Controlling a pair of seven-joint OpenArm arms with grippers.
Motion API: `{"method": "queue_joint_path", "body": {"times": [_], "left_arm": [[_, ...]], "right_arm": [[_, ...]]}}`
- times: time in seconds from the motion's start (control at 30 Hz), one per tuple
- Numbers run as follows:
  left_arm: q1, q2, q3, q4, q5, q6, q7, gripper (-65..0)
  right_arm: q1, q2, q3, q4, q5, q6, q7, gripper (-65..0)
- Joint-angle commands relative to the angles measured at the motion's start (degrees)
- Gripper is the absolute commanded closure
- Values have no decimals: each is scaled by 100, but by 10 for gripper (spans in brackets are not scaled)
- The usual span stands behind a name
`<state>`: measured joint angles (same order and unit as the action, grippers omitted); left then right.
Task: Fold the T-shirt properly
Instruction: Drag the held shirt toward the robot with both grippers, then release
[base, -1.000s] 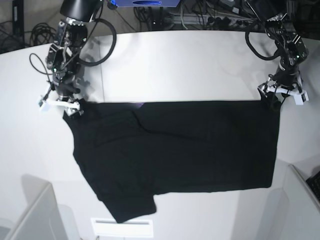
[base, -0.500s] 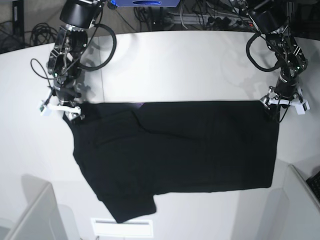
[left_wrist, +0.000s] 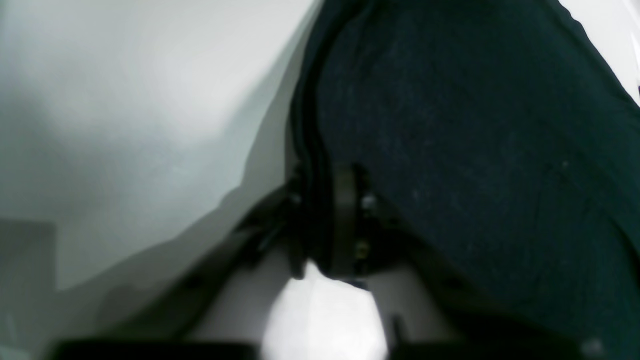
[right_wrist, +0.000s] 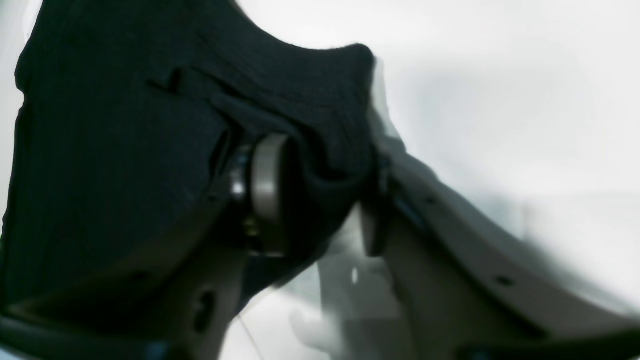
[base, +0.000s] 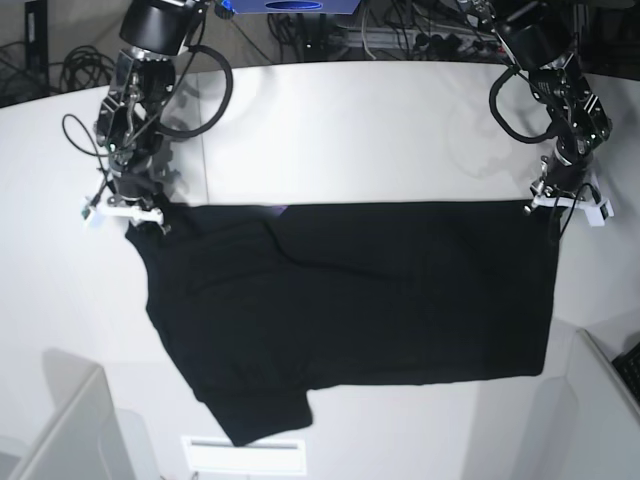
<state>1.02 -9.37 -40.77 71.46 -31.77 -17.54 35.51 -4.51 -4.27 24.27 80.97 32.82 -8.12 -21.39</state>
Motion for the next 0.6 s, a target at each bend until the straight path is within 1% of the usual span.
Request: {"method": "queue_joint_path", "body": {"times": [0.0,0.1,0.17,0.4,0.47,0.57], "left_arm": [[-18,-52,38,49,78,35,67,0],[-18,-123,363,76,509,35,67,0],[-9,-140,469,93,676,35,67,0],[193,-176,460,155,693,27,67,0],[307,-237,477,348,693,18,67,0],[553,-237,477,726,693,18,67,0]], "right_arm": [[-10,-25,-5,-5,19,-107,-274,-135],[-10,-17,12,-5,19,-107,-274,0],[-10,45,21,-5,28,-107,-274,0],[-239,45,21,268,28,-107,-292,0],[-353,45,21,435,28,-107,-292,0],[-538,45,21,699,28,-107,-292,0]]}}
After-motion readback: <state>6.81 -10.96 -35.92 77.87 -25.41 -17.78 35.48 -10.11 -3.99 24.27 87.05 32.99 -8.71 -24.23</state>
